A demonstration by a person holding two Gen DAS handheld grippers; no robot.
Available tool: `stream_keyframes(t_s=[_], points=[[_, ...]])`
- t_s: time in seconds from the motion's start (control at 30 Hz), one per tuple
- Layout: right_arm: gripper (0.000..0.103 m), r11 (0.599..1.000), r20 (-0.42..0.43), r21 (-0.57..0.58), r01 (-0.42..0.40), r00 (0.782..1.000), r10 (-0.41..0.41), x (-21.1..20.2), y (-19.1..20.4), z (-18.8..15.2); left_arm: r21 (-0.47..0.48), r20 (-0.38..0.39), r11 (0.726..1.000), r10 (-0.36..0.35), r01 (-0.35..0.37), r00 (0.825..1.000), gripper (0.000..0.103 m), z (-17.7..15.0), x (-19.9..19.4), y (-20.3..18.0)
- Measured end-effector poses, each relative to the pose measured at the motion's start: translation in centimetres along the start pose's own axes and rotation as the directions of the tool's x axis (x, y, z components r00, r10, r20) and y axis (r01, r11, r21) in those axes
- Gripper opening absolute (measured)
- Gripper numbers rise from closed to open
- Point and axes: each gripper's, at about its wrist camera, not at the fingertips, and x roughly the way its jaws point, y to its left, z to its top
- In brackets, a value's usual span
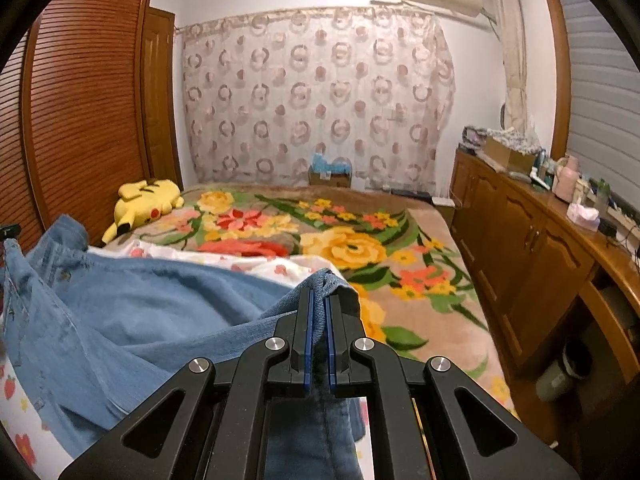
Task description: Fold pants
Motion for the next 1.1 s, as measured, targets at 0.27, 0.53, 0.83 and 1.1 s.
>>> stream_keyframes(t_s=[0.27,0.53,0.83,1.1], points=[[0.005,0.999,0.055,-0.014,0.037,0.998,-0.036,-1.1,-0.1,3.1,0.002,0.033,1.000,0.028,-0.028,0.999,0.012,2.6,1.0,1.0],[0.005,0.998,-0.020,-0.015,0.053,0.998,-0.054,3.1,0.9,2.9,-0.001,-0.016,0.998,0.070,-0.070,0.997,0.012,3.5,6.2,1.9],[0.005,0.995,-0.101,-0.051,0.082,0.991,-0.087,7.3,1.6,5.2,-0.021,-0.067,0.995,0.096,-0.097,0.993,0.012,3.6,9.8,2.9],[0.005,0.996,-0.167,-0.049,0.076,0.982,-0.083,9.6,1.9,5.8,-0.025,-0.109,0.995,0.096,-0.100,0.989,0.012,2.6,11.4,3.2]])
